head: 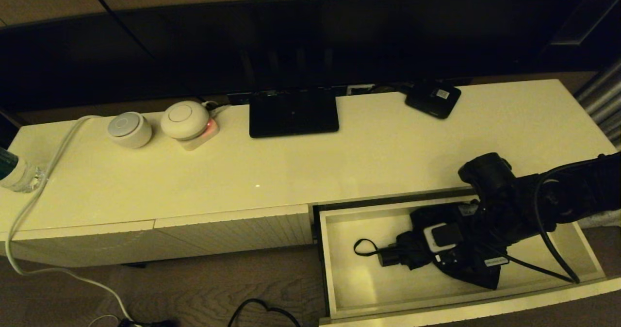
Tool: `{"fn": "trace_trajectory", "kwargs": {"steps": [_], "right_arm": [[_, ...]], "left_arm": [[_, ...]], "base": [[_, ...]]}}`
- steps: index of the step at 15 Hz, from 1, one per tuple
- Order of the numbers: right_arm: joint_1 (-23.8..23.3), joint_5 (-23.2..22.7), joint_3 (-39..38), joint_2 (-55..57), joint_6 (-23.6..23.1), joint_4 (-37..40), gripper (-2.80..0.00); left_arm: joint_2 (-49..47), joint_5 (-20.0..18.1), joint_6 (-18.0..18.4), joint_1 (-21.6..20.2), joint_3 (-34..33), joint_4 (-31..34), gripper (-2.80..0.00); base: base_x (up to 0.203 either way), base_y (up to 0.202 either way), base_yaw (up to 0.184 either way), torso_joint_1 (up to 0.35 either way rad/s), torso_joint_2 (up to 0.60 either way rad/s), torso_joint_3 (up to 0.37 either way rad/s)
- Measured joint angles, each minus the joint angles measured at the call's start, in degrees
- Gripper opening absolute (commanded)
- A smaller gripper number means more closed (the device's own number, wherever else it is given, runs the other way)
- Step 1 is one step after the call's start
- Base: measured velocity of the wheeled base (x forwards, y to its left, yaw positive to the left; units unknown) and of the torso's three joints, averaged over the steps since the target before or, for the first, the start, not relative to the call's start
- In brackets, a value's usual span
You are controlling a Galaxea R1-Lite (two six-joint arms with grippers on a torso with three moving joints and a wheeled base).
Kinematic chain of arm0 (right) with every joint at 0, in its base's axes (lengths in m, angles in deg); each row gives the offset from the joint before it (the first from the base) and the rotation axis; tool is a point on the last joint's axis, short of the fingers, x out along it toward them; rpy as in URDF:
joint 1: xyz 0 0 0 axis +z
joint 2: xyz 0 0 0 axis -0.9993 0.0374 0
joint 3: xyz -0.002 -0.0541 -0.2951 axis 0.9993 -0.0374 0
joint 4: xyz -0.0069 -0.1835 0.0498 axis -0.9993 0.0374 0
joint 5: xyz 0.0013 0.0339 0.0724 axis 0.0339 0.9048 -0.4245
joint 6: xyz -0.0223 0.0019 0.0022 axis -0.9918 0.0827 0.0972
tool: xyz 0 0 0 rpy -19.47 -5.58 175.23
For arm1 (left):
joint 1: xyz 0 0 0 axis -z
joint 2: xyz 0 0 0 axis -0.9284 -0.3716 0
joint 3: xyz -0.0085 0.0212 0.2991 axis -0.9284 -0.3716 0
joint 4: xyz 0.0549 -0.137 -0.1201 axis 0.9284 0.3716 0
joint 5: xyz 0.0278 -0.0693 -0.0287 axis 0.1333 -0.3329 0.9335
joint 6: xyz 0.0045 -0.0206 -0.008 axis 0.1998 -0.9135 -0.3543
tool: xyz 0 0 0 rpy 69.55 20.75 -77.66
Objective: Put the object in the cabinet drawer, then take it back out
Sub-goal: Take the umbrella out of the drawer and put it on the table
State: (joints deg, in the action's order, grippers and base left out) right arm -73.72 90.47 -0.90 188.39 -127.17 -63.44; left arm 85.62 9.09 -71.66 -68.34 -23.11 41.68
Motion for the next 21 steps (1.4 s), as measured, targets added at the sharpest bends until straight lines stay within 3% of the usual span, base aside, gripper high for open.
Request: {"fn": "trace_trajectory", "kwargs": {"steps": [3, 4, 12, 21], "right_arm": [[-0.01, -0.05, -0.47, 1.22, 0.12, -0.15, 0.00], [-0.04, -0.02, -0.60, 1.58, 0.32, -0.19, -2.80], [0.10, -0.20, -2.40, 1.20, 0.55, -2.49, -2.80], [0.52, -0.16, -6.17, -10.30, 0.39, -2.80, -2.80]], "left_arm": [[0.00, 0.01, 0.01, 0.00, 0.00, 0.00, -2.80], [0.00, -0.01, 0.03, 0.00, 0.00, 0.00, -2.80], [0.00, 0.01, 0.03, 0.00, 0.00, -0.02, -2.80], [0.00, 0.02, 0.01, 0.00, 0.00, 0.00, -2.80]], "base": [[0.000, 0.000, 0.000, 0.000, 0.00, 0.000], [0.000, 0.000, 0.000, 0.000, 0.00, 0.000], [0.000, 0.000, 0.000, 0.000, 0.00, 0.000], [0.000, 0.000, 0.000, 0.000, 0.00, 0.000]]}}
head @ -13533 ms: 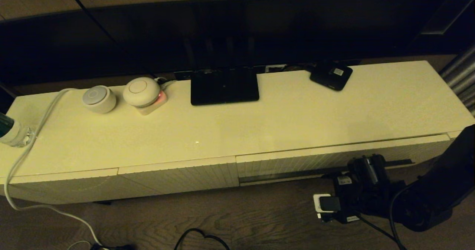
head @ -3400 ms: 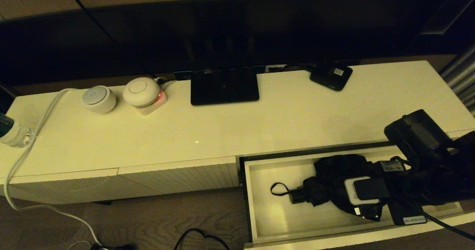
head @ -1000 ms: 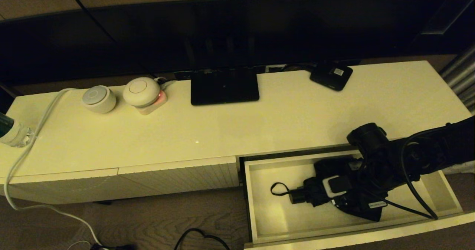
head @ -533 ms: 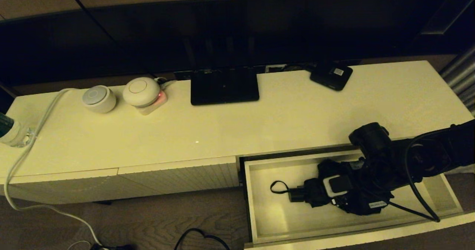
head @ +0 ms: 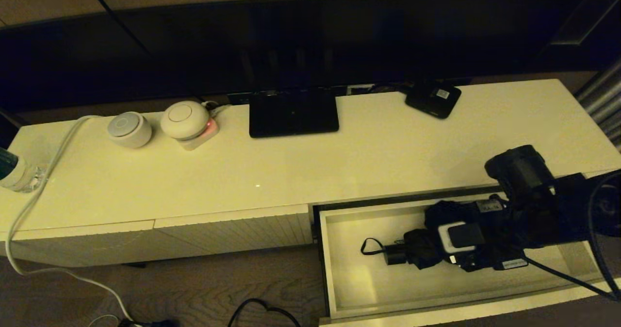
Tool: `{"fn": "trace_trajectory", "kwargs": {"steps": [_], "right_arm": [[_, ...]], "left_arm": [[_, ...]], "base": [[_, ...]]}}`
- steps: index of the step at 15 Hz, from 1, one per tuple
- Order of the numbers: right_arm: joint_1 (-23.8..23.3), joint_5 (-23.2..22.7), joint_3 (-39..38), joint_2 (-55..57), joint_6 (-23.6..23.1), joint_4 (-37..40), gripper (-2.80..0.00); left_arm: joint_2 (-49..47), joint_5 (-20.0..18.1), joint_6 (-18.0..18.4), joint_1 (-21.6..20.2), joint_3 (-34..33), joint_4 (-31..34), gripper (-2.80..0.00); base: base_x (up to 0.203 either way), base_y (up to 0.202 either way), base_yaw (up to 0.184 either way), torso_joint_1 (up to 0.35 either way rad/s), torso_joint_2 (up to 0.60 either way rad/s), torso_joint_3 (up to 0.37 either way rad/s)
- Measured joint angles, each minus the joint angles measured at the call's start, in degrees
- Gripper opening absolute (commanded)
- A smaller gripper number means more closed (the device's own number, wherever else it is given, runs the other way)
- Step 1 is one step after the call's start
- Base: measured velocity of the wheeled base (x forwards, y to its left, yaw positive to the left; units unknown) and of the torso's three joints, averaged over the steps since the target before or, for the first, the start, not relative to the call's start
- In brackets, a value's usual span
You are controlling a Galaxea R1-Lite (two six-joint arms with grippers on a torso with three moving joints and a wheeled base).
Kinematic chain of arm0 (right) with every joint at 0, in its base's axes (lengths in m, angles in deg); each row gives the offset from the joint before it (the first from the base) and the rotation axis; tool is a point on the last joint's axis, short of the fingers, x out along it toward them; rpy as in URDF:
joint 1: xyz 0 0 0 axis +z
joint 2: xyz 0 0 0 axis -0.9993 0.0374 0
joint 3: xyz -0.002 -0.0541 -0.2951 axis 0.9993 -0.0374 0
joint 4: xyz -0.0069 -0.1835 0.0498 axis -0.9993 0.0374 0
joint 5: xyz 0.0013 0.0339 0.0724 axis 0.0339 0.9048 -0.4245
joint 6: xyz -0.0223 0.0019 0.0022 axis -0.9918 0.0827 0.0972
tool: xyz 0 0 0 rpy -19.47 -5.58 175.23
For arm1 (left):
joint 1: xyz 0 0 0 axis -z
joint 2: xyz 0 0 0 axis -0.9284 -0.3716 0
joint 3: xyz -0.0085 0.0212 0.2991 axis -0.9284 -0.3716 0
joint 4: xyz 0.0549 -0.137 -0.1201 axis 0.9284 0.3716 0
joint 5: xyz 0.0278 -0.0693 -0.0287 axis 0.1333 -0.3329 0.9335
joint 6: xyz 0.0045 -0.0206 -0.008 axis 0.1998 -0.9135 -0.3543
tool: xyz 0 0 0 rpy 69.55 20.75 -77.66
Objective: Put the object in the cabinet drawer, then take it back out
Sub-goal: Take the umbrella out of the drawer and put it on the table
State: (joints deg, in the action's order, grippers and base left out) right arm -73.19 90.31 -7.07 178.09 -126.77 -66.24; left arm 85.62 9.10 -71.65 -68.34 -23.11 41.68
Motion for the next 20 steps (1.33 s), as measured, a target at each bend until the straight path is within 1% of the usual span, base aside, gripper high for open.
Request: {"fn": "trace_trajectory", "kwargs": {"steps": [4, 7, 9, 10, 12, 17, 18, 20], "right_arm": [[1.85, 0.02, -2.35, -8.96, -0.35, -0.67, -2.80], [2.75, 0.85, -3.47, -16.35, -0.37, -1.60, -2.80], [2.91, 1.94, -2.05, -20.09, -0.22, -2.01, -2.80], [2.91, 3.60, -0.65, -20.95, -0.03, -3.22, -2.80], [2.89, 7.27, 1.94, -20.70, 0.13, -7.89, -2.80], [2.74, 8.19, 7.78, -11.76, 0.31, -17.24, -2.80], [2.74, 8.19, 8.16, -9.69, 0.34, -19.36, 0.00], [2.78, 8.06, 8.22, -6.21, 0.45, -23.69, 0.00]], "left_arm": [[0.00, -0.02, 0.03, 0.02, 0.00, -0.02, -2.80], [0.00, -0.02, 0.03, 0.02, 0.00, 0.00, -2.80], [0.00, -0.02, 0.02, 0.02, 0.00, 0.00, -2.80], [0.00, 0.00, 0.02, 0.00, 0.00, 0.00, -2.80], [0.00, -0.02, 0.02, 0.00, 0.00, 0.02, -2.80], [0.00, -0.01, 0.02, 0.00, 0.00, 0.00, -2.80], [0.00, 0.00, 0.02, 0.00, 0.00, 0.00, -2.80], [0.00, 0.00, 0.01, 0.00, 0.00, 0.00, -2.80]], "base": [[0.000, 0.000, 0.000, 0.000, 0.00, 0.000], [0.000, 0.000, 0.000, 0.000, 0.00, 0.000], [0.000, 0.000, 0.000, 0.000, 0.00, 0.000], [0.000, 0.000, 0.000, 0.000, 0.00, 0.000], [0.000, 0.000, 0.000, 0.000, 0.00, 0.000], [0.000, 0.000, 0.000, 0.000, 0.00, 0.000], [0.000, 0.000, 0.000, 0.000, 0.00, 0.000], [0.000, 0.000, 0.000, 0.000, 0.00, 0.000]]}}
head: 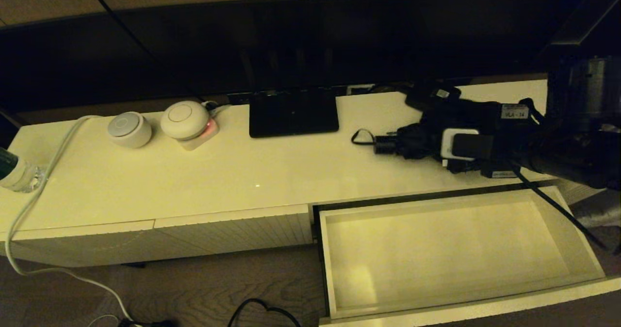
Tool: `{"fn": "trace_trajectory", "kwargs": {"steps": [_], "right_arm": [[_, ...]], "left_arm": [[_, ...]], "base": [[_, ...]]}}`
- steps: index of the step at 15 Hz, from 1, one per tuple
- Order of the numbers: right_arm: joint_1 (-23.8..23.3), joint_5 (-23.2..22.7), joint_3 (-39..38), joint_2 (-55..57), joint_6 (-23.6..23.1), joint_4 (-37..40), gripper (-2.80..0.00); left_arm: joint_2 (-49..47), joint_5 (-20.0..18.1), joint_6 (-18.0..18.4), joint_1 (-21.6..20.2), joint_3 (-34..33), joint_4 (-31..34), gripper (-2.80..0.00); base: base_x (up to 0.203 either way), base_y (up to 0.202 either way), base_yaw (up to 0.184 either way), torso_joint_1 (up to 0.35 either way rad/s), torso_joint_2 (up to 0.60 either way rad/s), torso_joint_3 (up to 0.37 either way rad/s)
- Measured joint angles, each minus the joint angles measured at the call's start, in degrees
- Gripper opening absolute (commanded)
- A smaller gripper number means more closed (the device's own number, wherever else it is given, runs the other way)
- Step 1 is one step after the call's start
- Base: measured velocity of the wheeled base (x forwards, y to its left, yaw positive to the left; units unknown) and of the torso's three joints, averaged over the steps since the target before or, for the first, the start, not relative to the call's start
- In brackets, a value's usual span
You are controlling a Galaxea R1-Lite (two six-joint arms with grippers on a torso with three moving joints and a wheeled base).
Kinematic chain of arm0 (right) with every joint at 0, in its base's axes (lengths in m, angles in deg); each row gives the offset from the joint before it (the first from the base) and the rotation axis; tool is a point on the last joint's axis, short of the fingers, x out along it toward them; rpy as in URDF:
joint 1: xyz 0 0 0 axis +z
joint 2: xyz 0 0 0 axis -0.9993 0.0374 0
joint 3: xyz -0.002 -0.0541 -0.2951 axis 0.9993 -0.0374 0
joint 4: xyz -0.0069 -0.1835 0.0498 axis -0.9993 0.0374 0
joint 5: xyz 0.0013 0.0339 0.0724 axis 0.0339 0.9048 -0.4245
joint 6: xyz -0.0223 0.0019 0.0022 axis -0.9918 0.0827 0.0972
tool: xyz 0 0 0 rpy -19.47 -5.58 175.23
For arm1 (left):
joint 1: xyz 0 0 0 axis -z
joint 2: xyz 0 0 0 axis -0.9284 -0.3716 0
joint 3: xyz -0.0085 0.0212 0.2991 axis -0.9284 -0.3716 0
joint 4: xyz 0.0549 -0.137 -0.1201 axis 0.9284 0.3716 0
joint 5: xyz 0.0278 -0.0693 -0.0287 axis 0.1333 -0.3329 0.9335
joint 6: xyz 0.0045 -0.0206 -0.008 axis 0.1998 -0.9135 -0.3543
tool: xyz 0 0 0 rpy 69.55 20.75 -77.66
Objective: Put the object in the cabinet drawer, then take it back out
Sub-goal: Take the umbrella out of the drawer and put it on the table, then close the drawer
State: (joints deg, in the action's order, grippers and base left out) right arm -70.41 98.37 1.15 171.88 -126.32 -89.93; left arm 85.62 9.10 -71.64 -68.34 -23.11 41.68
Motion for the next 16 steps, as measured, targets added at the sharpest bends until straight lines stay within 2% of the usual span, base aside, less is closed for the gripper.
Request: {"fn": "trace_trajectory", "kwargs": {"steps": [3, 6, 10, 11, 14, 16], "right_arm": [[0.00, 0.12, -0.63, 2.93, -0.11, -4.23, 0.00], [0.06, 0.13, -0.39, 2.77, 0.41, -4.70, 0.00], [1.10, 0.12, -3.60, -5.41, 1.46, -1.42, 0.00], [1.37, 0.09, -5.19, -8.13, 1.53, -0.37, -2.80], [2.42, 0.04, -13.17, -16.52, 1.81, 2.06, -2.80], [4.96, -0.17, -19.35, -21.37, 2.53, 3.99, -2.80]], "left_arm": [[0.00, 0.00, 0.01, 0.00, 0.00, -0.02, -2.80], [0.00, -0.01, 0.01, 0.00, 0.00, 0.00, -2.80], [0.00, 0.00, 0.01, 0.02, 0.00, 0.00, -2.80], [0.00, -0.02, 0.01, 0.00, 0.00, -0.02, -2.80], [0.00, 0.00, 0.01, 0.00, 0.00, 0.00, -2.80], [0.00, -0.02, 0.01, 0.00, 0.00, -0.01, -2.80]], "base": [[0.000, 0.000, 0.000, 0.000, 0.00, 0.000], [0.000, 0.000, 0.000, 0.000, 0.00, 0.000], [0.000, 0.000, 0.000, 0.000, 0.00, 0.000], [0.000, 0.000, 0.000, 0.000, 0.00, 0.000], [0.000, 0.000, 0.000, 0.000, 0.00, 0.000], [0.000, 0.000, 0.000, 0.000, 0.00, 0.000]]}}
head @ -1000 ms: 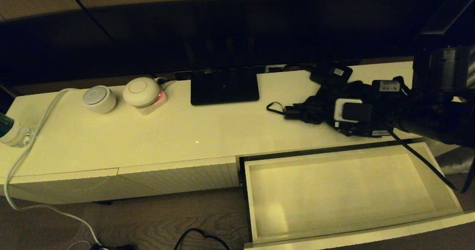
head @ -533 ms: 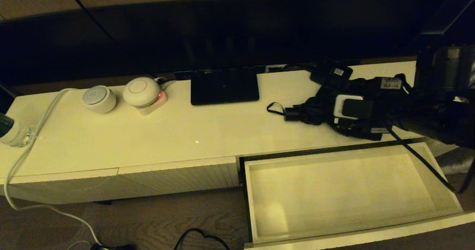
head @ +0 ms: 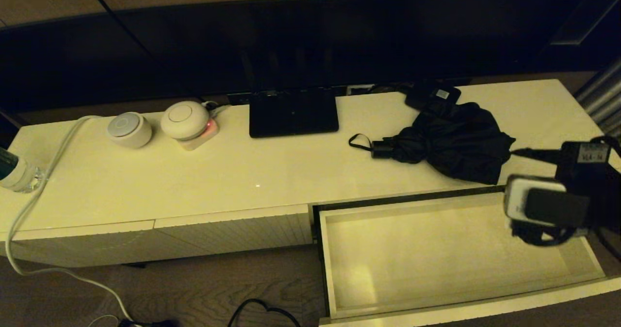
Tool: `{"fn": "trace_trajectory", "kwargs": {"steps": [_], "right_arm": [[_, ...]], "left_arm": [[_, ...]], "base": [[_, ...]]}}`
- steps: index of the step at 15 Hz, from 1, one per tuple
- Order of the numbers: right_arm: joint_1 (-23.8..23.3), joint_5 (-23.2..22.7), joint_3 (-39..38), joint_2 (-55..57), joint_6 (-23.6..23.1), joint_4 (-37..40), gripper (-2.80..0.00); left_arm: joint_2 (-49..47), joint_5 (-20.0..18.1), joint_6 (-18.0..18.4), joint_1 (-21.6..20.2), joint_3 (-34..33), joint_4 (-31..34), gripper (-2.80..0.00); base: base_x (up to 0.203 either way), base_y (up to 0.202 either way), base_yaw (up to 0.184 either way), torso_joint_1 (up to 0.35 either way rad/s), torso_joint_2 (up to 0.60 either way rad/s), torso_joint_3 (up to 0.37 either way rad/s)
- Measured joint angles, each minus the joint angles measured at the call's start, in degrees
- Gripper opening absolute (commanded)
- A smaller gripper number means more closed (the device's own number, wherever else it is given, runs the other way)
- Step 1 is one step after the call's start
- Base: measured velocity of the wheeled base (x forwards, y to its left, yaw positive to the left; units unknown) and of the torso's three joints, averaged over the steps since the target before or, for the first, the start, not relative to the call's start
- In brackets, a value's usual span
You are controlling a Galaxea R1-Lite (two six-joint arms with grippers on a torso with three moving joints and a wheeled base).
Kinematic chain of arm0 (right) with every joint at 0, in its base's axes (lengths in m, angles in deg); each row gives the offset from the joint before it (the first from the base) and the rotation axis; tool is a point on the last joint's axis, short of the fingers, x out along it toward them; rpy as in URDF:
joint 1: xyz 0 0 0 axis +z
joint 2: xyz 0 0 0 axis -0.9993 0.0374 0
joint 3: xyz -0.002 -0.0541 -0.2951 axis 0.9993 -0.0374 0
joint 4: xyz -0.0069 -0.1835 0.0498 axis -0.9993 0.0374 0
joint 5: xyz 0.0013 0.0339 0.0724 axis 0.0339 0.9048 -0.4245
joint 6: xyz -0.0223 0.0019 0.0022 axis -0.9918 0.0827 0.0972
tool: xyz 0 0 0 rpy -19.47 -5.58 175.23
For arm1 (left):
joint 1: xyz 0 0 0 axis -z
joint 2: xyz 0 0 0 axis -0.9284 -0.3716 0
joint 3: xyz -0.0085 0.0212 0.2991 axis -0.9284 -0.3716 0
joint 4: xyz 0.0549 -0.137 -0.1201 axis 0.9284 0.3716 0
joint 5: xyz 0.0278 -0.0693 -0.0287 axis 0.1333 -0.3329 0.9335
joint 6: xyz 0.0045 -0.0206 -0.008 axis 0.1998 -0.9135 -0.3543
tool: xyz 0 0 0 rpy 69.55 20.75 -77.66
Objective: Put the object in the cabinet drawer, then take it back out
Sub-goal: Close the drawer
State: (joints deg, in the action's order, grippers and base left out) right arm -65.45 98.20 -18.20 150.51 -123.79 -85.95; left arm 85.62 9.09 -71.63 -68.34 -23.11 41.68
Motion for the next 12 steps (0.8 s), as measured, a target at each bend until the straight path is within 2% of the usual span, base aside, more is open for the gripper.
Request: {"fn": "trace_trajectory", "kwargs": {"steps": [3, 6, 10, 12], "right_arm": [[5.82, -0.87, -8.72, -5.24, 1.97, 2.53, -2.80], [10.48, -4.82, -15.12, -6.80, 2.54, 3.20, -2.80], [12.44, -9.53, -21.77, -4.52, 2.66, 3.20, -2.80], [12.53, -12.82, -23.52, -2.61, 4.28, 3.18, -2.80]], "left_arm": [[0.00, 0.02, 0.01, 0.00, 0.00, -0.02, -2.80], [0.00, 0.02, -0.01, 0.00, 0.00, 0.01, -2.80], [0.00, 0.02, 0.01, 0.02, 0.00, -0.02, -2.80], [0.00, 0.02, -0.02, 0.00, 0.00, -0.02, -2.80]], "base": [[0.000, 0.000, 0.000, 0.000, 0.00, 0.000], [0.000, 0.000, 0.000, 0.000, 0.00, 0.000], [0.000, 0.000, 0.000, 0.000, 0.00, 0.000], [0.000, 0.000, 0.000, 0.000, 0.00, 0.000]]}}
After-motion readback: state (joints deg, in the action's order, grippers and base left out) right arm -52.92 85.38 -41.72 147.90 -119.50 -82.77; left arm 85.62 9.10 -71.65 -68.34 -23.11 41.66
